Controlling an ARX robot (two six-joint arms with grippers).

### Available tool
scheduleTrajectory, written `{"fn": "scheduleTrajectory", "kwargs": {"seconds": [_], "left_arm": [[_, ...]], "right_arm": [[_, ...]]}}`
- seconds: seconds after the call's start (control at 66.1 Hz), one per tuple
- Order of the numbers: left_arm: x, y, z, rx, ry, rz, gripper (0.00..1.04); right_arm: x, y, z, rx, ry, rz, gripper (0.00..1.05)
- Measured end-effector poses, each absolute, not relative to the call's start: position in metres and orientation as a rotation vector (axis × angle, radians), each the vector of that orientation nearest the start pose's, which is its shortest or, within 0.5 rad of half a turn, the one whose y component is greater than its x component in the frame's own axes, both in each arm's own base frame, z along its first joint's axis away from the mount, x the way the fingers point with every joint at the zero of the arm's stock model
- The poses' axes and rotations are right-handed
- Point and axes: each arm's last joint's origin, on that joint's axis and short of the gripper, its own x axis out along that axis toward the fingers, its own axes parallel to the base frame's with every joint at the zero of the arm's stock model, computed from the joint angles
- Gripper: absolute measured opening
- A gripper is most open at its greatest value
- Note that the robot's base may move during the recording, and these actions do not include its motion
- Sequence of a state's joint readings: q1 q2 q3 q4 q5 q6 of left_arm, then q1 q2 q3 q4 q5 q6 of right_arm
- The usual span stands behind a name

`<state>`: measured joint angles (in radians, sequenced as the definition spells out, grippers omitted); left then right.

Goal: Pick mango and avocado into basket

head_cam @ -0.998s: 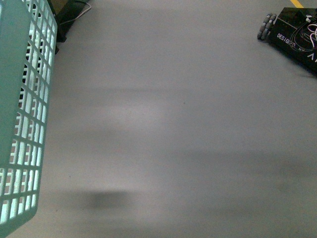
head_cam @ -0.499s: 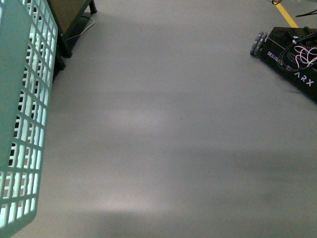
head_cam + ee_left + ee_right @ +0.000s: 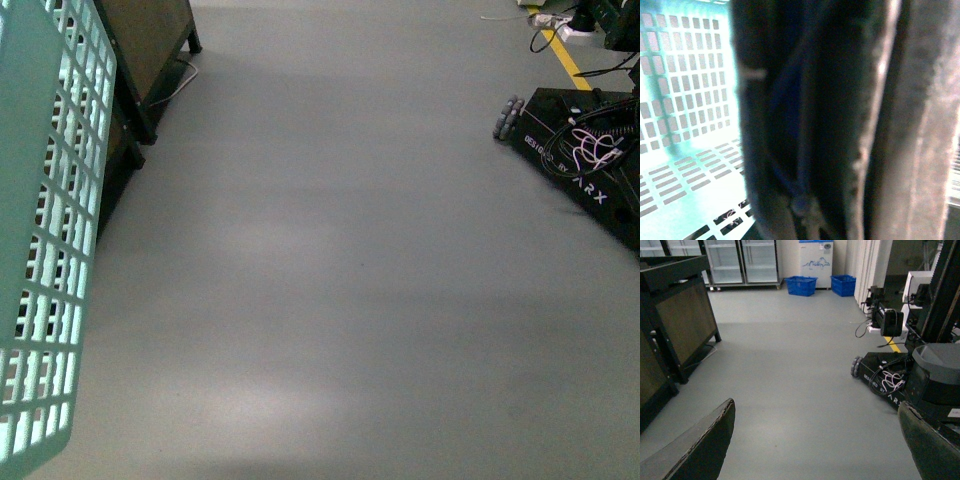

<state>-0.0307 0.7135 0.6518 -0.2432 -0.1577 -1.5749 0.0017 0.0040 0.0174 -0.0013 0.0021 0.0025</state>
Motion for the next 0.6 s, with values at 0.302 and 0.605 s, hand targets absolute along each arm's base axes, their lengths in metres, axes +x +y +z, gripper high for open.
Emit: {"fn": "scheduleTrajectory", "kwargs": {"seconds": [0.302, 0.605], "left_arm": [[0.1606, -0.0004, 0.2920, -1.530, 0.139, 0.337, 0.13], [0.1606, -0.0004, 0.2921, -1.530, 0.138, 0.336, 0.13]], "right_arm": [[0.0969, 0.0001, 0.1690, 0.003, -0.012, 0.000, 0.96], [0.0968, 0.0001, 0.1690, 0.003, -0.012, 0.000, 0.96]]}}
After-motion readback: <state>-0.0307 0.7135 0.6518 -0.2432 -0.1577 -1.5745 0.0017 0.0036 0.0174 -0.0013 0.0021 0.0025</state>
